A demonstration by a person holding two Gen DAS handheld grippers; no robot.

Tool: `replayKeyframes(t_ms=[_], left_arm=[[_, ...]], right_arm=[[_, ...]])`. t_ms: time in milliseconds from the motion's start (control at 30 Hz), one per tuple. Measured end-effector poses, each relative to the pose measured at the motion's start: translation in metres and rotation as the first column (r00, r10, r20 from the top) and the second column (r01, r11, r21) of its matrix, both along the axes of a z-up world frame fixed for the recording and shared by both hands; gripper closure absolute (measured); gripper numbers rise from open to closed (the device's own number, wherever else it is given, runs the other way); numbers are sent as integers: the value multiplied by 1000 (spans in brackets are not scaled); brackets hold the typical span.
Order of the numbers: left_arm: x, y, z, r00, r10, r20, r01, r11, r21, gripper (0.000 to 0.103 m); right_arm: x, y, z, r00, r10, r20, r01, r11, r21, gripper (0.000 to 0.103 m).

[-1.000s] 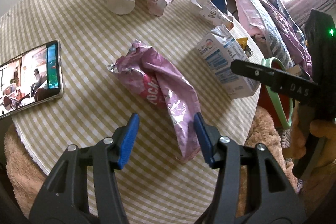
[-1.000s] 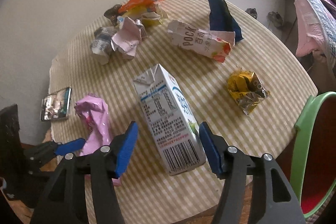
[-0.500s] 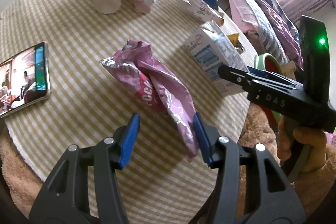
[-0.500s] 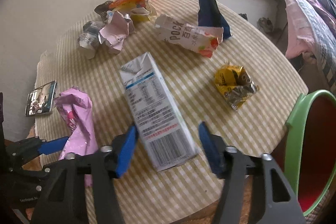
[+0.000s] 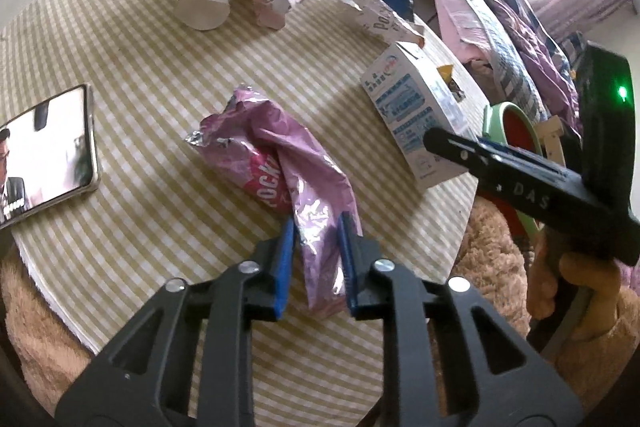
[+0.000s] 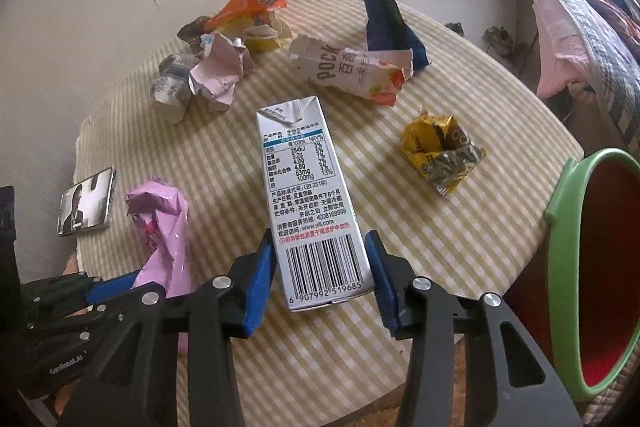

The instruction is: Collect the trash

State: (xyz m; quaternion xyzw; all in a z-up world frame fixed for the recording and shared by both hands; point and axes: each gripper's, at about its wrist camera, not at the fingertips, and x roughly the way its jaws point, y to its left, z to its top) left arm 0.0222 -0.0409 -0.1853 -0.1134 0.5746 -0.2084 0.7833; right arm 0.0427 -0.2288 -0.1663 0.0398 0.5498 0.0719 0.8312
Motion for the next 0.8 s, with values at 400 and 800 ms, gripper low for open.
replayKeyframes(t_ms=[400,800], left_arm=[[3,3,-12,999,27,-40,-27,1000,7,35],[-4,-15,3,997,-65,52,63,998,27,86]], right_arm=[[-3,0,-15,999,-17,-47,17,1000,3,50],[-8,-2,-5,1000,-20,-1,20,999,25,62]])
